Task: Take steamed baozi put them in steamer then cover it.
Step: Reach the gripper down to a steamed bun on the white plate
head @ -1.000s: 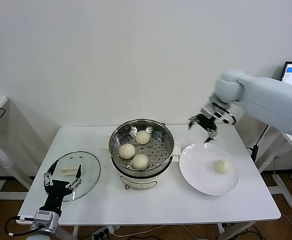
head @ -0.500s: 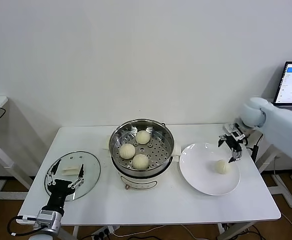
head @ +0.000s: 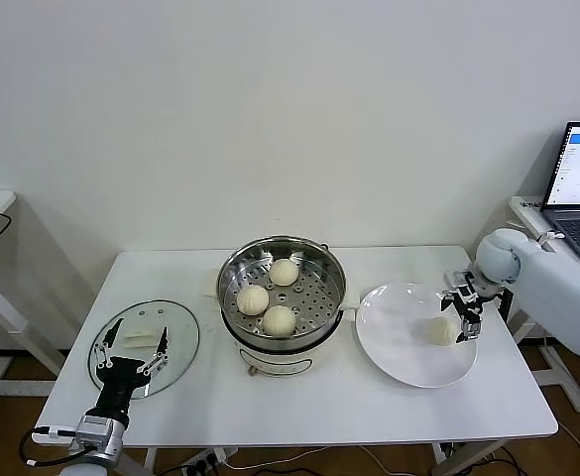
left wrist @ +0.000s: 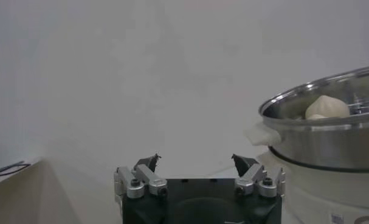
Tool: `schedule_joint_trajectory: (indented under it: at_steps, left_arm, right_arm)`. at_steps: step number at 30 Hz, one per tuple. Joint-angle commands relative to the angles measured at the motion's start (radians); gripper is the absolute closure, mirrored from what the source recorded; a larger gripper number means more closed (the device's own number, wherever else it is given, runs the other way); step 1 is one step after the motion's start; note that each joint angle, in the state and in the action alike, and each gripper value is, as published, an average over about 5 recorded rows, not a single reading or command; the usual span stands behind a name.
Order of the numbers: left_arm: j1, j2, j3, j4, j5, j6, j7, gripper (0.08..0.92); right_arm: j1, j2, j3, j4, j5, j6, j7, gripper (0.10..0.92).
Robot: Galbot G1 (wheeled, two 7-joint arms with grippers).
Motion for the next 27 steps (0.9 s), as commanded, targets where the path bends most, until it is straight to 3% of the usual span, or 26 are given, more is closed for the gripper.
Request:
schedule_joint_trajectory:
  at_steps: [1,16,27]
  left_arm:
    - [0.000,-0.002,0.002,0.001,0.001,-0.002,0.000,0.177]
    - [-0.003,-0.003,0.005,0.009,0.003,-0.002,0.000,0.177]
    - [-0.003,-0.002,0.005,0.012,0.004,-0.001,-0.001,0.177]
  right_arm:
    - [-0.070,0.039,0.082,-0.064,-0.044,-0.004,0.035,0.203]
    - [-0.075,0.052,0.084,-0.062,-0.045,-0.006,0.032,0.205]
    - [-0.079,0.051,0.084,-0.060,-0.049,-0.006,0.021,0.318]
